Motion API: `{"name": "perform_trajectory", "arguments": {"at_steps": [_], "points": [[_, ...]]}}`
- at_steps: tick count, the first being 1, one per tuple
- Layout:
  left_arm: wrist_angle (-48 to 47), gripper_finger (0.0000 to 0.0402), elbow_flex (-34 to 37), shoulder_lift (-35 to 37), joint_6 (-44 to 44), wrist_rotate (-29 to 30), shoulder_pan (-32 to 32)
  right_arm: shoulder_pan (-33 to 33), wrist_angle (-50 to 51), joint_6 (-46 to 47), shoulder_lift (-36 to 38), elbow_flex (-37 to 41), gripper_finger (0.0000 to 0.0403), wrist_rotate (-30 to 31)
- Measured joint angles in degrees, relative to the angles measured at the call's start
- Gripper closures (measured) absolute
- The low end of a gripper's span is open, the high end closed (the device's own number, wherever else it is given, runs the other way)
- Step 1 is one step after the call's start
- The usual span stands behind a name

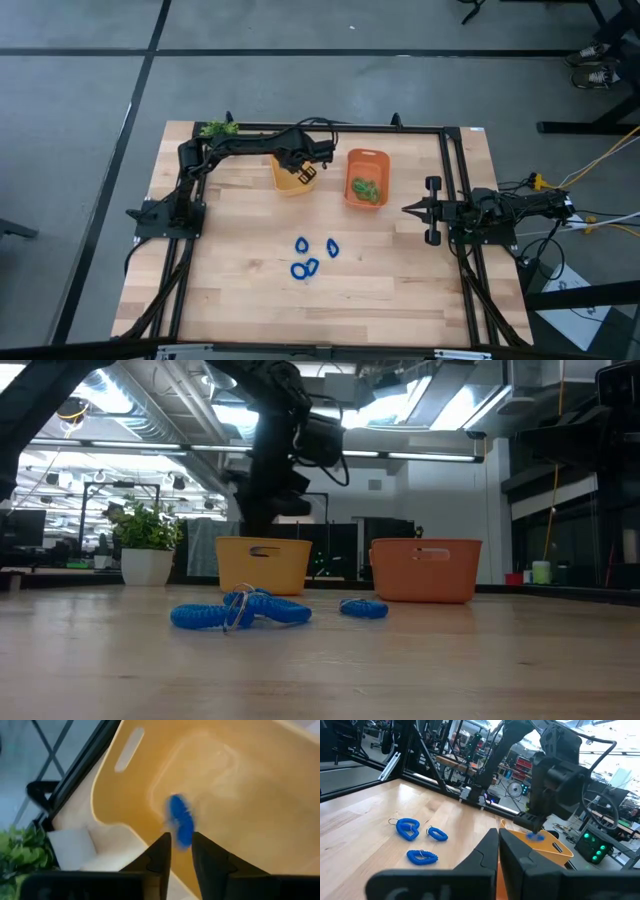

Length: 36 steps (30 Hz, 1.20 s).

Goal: Sort spring keychains
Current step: Put the blue spring keychain into the yellow bin

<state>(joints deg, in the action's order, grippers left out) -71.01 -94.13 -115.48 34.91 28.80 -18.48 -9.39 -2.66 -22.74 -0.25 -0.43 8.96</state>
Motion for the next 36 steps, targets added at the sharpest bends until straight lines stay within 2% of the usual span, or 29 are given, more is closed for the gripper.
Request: {"name": "perform_trajectory", "arguments": {"at_steps": [7,12,18,36], "points": [[0.3,0.0290,0.0,0.0,1.2,0.0,0.1,0.0,0.0,0.0,0.0,0.0,0.0387,0.0],[0.4,0.0282,0.0,0.0,-0.1,-1.5,0.3,0.0,0.0,0.0,0.0,0.0,0.0387,0.0],[0.4,0.0295,0.0,0.0,-5.4,-2.8,2.5,0.0,0.0,0.0,0.0,0.0,0.0387,0.0],[3.1,0.0327,0.0,0.0,-4.0,-3.2,14.2,0.0,0.0,0.0,0.0,0.0,0.0387,0.0]]}}
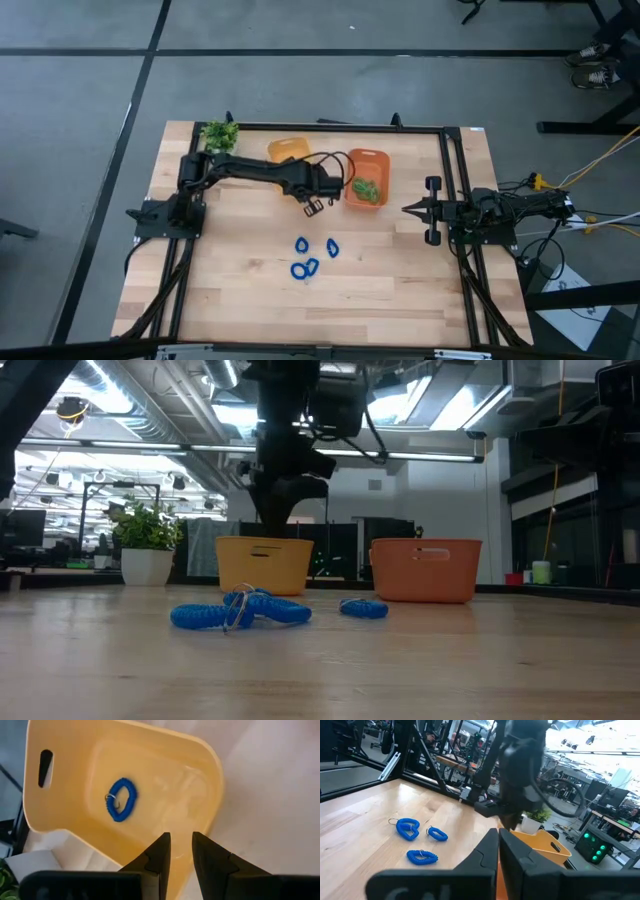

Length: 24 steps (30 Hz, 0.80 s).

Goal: Sort spring keychains
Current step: Put the blue spring keychain into the yellow bin

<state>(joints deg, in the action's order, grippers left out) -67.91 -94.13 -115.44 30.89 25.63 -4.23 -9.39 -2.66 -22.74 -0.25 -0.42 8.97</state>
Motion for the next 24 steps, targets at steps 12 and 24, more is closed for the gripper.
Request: {"name": "perform_trajectory", "arguments": {"at_steps": [12,24], "points": [[-0.2,0.0336,-0.8,0.6,2.3,8.1,8.8,0.0,0.0,0.0,0.0,0.0,0.0387,0.0],[2.7,0.0343,-9.5,0.6,-4.9,-11.2,11.5,0.0,0.0,0.0,0.0,0.0,0.0387,0.0]]}}
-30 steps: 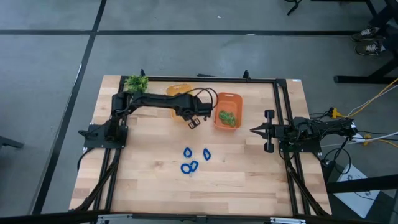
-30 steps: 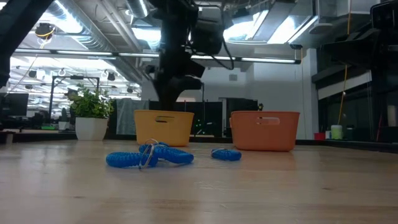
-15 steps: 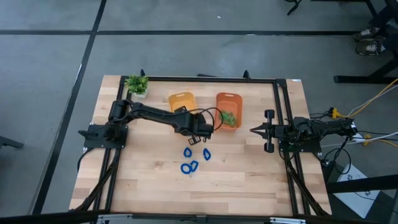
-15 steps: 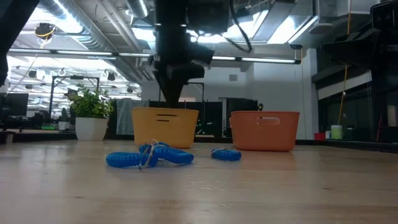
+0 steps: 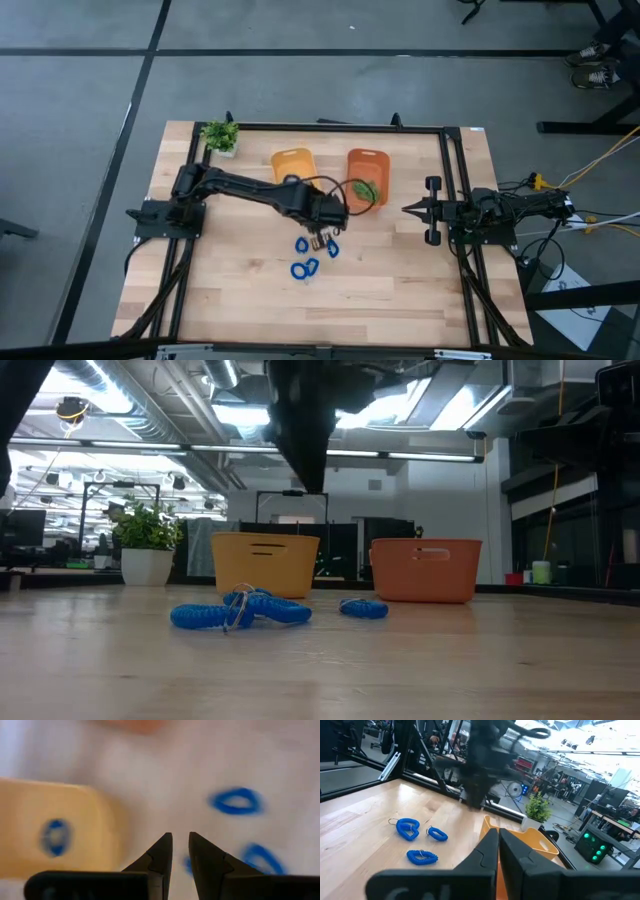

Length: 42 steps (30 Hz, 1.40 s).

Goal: Sort spring keychains
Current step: Put the blue spring keychain into the yellow bin

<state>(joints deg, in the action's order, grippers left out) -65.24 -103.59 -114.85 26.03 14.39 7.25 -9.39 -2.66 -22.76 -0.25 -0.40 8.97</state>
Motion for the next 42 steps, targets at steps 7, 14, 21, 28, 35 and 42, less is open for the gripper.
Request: {"name": "perform_trajectory", "arguments": {"at_steps": [7,14,21,28,35,42], "points": [[2.1,0.0344,0.3,0.0,-1.1,-7.5,3.7,0.0,0.0,0.0,0.0,0.0,0.0387,0.0],[2.3,0.0342,1.0,-0.4,3.2,-10.3,7.3,0.0,0.0,0.0,0.0,0.0,0.0387,0.0],[2.1,0.0341,1.0,-0.6,3.2,-11.1,9.9,0.0,0.0,0.0,0.0,0.0,0.0387,0.0],[1.4,0.0341,1.0,-3.1,3.2,-11.7,11.3,0.0,0.0,0.0,0.0,0.0,0.0387,0.0],[0.5,0.0341,1.1,-7.1,0.7,-11.1,11.9,0.0,0.0,0.0,0.0,0.0,0.0387,0.0],[-0.3,0.0318,1.1,-7.2,1.0,-5.6,11.3,0.0,0.0,0.0,0.0,0.0,0.0387,0.0]]}}
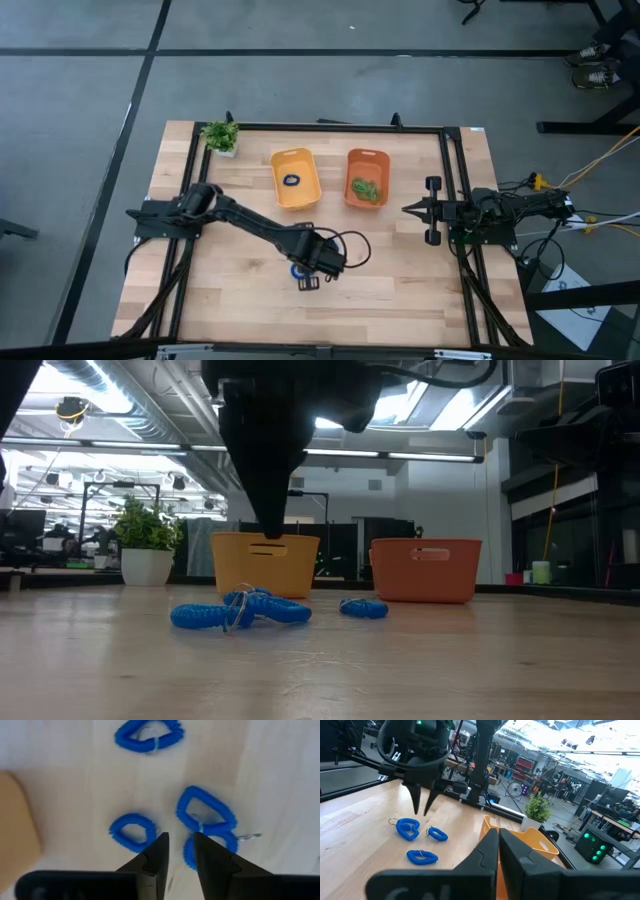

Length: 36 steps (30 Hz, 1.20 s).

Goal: Sort spring keychains
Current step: Put the blue spring keychain into the yellow bin

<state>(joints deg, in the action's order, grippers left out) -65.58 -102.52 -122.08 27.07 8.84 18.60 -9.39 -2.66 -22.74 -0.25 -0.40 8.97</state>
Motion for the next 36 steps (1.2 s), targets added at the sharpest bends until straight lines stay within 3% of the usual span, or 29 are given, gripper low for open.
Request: {"name": "perform_trajectory", "arguments": {"at_steps": [14,23,36], "points": [[-2.4,0.0219,0.0,-1.9,-0.6,0.6,-1.5,0.0,0.0,0.0,0.0,0.0,0.0387,0.0],[-3.3,0.0216,0.0,-5.1,-5.2,6.2,-0.6,0.0,0.0,0.0,0.0,0.0,0.0387,0.0],[-5.4,0.0224,0.0,-5.9,-3.9,5.8,-0.9,0.0,0.0,0.0,0.0,0.0,0.0387,0.0]]}}
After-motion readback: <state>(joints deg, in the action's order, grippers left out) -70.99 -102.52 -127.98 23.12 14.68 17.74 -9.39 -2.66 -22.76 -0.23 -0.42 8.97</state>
